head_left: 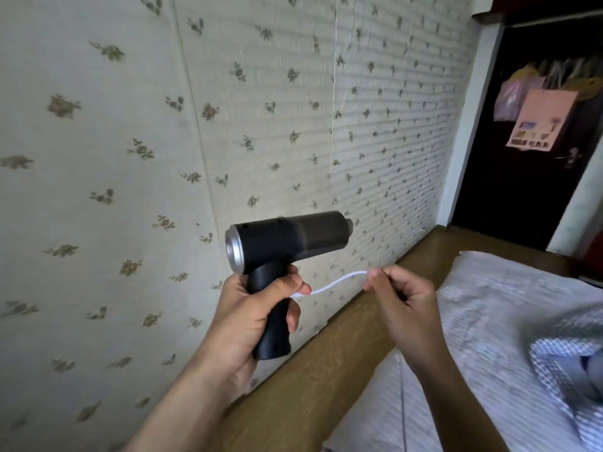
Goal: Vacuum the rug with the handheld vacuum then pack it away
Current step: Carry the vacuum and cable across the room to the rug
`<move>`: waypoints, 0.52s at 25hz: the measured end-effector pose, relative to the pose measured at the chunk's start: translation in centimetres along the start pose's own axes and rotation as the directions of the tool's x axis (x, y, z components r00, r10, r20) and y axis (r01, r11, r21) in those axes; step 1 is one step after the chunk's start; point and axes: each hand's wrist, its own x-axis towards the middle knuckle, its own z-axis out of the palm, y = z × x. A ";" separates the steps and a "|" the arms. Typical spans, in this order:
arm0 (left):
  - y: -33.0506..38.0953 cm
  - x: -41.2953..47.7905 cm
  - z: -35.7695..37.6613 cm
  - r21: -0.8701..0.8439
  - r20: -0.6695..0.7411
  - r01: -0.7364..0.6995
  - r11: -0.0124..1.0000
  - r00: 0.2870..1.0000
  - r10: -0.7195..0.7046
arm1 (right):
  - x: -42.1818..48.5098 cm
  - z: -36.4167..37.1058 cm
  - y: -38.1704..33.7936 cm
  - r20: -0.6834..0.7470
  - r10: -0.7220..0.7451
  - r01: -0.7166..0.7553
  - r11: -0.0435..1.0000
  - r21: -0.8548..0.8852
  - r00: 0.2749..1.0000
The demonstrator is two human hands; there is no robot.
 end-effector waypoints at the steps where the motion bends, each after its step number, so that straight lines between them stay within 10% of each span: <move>1: -0.4 3.6 -0.2 0.019 0.016 0.010 1.000 1.000 -0.011 | 2.8 0.8 1.1 -0.040 -0.001 0.001 1.000 -0.017 0.999; 13: -7.8 35.2 -1.3 -0.055 0.327 0.134 0.989 0.939 -0.109 | 24.8 3.7 12.2 -0.297 -0.070 -0.024 0.953 -0.303 0.952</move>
